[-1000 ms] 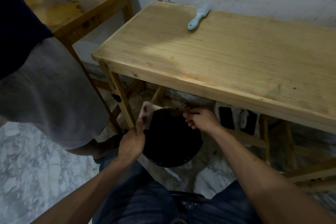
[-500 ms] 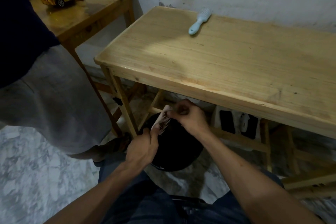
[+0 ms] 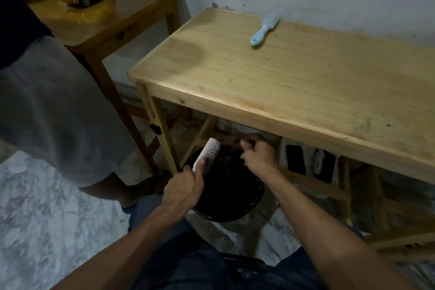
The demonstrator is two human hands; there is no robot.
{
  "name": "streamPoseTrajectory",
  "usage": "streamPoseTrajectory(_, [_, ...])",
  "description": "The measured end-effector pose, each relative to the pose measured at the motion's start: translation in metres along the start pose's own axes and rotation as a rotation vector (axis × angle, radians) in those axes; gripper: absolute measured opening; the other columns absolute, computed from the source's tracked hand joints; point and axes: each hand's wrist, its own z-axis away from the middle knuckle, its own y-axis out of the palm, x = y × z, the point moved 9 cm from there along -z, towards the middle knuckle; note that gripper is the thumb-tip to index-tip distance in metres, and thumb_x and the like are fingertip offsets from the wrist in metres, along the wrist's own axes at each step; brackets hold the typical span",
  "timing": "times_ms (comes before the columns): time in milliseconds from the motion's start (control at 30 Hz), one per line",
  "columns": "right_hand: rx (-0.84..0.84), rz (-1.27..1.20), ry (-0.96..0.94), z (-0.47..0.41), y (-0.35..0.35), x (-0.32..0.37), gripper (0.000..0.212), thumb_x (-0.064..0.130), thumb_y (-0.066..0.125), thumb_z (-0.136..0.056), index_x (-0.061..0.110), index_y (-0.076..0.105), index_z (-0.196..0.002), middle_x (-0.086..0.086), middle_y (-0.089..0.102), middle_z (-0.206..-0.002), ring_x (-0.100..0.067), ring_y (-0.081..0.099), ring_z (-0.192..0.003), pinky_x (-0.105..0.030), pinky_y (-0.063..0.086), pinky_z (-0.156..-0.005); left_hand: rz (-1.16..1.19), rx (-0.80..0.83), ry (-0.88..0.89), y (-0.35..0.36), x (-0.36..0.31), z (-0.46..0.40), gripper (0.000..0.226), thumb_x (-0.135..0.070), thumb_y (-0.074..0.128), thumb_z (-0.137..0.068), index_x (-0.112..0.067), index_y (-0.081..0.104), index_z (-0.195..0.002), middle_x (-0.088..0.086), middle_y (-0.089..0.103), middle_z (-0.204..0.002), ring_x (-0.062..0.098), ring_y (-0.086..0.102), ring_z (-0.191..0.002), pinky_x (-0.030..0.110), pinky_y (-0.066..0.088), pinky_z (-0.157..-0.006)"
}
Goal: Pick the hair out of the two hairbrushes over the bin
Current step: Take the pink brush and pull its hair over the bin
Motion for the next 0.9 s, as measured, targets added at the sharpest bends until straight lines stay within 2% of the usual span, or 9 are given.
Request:
streamPoseTrajectory(133, [0.066, -0.030, 0.073, -0.002, 0.007, -0.019, 0.014, 0.020, 0.056, -0.094, 0.033, 0.062, -0.094, -0.009, 0.075, -0.096, -0.022, 0.070, -0.072, -0.043, 0.061, -0.080, 0.043, 0.003, 0.044, 0.000, -0.002, 0.003, 0.076, -0.070, 0.013, -0.100, -0.013, 0.062, -0.116, 0.013, 0.073, -0.097, 0.035, 0.069, -0.089, 0.048, 0.057, -0.082])
streamPoseTrajectory(267, [0.262, -0.193, 0.048, 0.007, 0.033, -0.011, 0.065, -0.003, 0.066, -0.081, 0.028, 0.049, -0.137, 0.006, 0.063, -0.122, -0.014, 0.069, -0.073, -0.024, 0.056, -0.054, 0.031, 0.019, 0.099, 0.000, -0.021, 0.009, 0.068, -0.068, 0.015, -0.102, -0.016, 0.059, -0.108, 0.011, 0.072, -0.093, 0.033, 0.069, -0.085, 0.047, 0.056, -0.080])
streamPoseTrajectory(300, [0.312, -0.248, 0.034, 0.010, 0.040, -0.008, 0.063, -0.005, 0.066, -0.081, 0.029, 0.050, -0.131, 0.009, 0.064, -0.117, -0.013, 0.069, -0.074, -0.023, 0.055, -0.052, 0.020, 0.021, 0.106, 0.000, -0.024, 0.010, 0.067, -0.068, 0.015, -0.101, -0.016, 0.058, -0.105, 0.011, 0.071, -0.092, 0.033, 0.068, -0.084, 0.046, 0.055, -0.079])
streamPoseTrajectory(400, [0.399, -0.335, 0.010, 0.015, 0.052, -0.003, 0.024, 0.001, 0.066, -0.089, 0.022, 0.063, -0.100, 0.000, 0.073, -0.084, -0.011, 0.067, -0.061, -0.021, 0.052, -0.050, 0.017, -0.001, 0.110, -0.003, -0.024, 0.011, 0.069, -0.069, 0.014, -0.101, -0.016, 0.058, -0.105, 0.013, 0.071, -0.094, 0.035, 0.068, -0.087, 0.047, 0.054, -0.081])
streamPoseTrajectory(533, [0.235, -0.367, 0.044, -0.001, 0.034, -0.020, 0.015, 0.010, 0.065, -0.095, 0.018, 0.071, -0.084, -0.002, 0.068, -0.065, -0.008, 0.059, -0.050, -0.018, 0.049, -0.048, 0.111, -0.020, 0.059, -0.008, -0.009, 0.003, 0.084, -0.077, 0.007, -0.095, -0.018, 0.064, -0.110, 0.014, 0.073, -0.100, 0.038, 0.068, -0.096, 0.051, 0.054, -0.086])
streamPoseTrajectory(700, [0.147, -0.312, 0.094, -0.009, 0.015, -0.042, 0.013, 0.010, 0.063, -0.096, 0.015, 0.073, -0.090, -0.004, 0.070, -0.076, -0.005, 0.061, -0.057, -0.018, 0.051, -0.057, 0.252, 0.017, -0.027, -0.006, 0.003, 0.005, 0.075, -0.074, 0.008, -0.097, -0.022, 0.053, -0.068, 0.007, 0.064, -0.075, 0.033, 0.061, -0.081, 0.045, 0.047, -0.078])
streamPoseTrajectory(733, [0.170, -0.257, 0.082, -0.007, 0.016, -0.041, 0.014, 0.009, 0.064, -0.095, 0.017, 0.075, -0.093, -0.001, 0.071, -0.082, -0.005, 0.063, -0.065, -0.018, 0.052, -0.063, 0.291, 0.030, -0.039, -0.004, 0.002, 0.007, 0.076, -0.071, 0.010, -0.099, -0.020, 0.057, -0.069, 0.010, 0.064, -0.077, 0.035, 0.061, -0.083, 0.044, 0.044, -0.077])
streamPoseTrajectory(833, [0.243, -0.093, 0.004, 0.005, 0.024, -0.028, 0.025, 0.017, 0.072, -0.088, 0.027, 0.074, -0.111, 0.009, 0.071, -0.102, -0.006, 0.066, -0.090, -0.018, 0.047, -0.077, 0.352, 0.070, -0.037, 0.000, -0.008, 0.010, 0.065, -0.056, 0.015, -0.107, -0.013, 0.064, -0.105, 0.020, 0.065, -0.100, 0.043, 0.064, -0.102, 0.046, 0.050, -0.085])
streamPoseTrajectory(900, [0.233, -0.131, -0.076, 0.012, 0.028, -0.014, 0.026, 0.021, 0.075, -0.086, 0.025, 0.074, -0.112, 0.004, 0.073, -0.105, -0.009, 0.069, -0.091, -0.014, 0.048, -0.074, 0.379, 0.078, -0.013, 0.001, -0.018, 0.012, 0.041, -0.035, 0.022, -0.110, -0.016, 0.053, -0.093, 0.014, 0.058, -0.097, 0.042, 0.061, -0.102, 0.049, 0.049, -0.088])
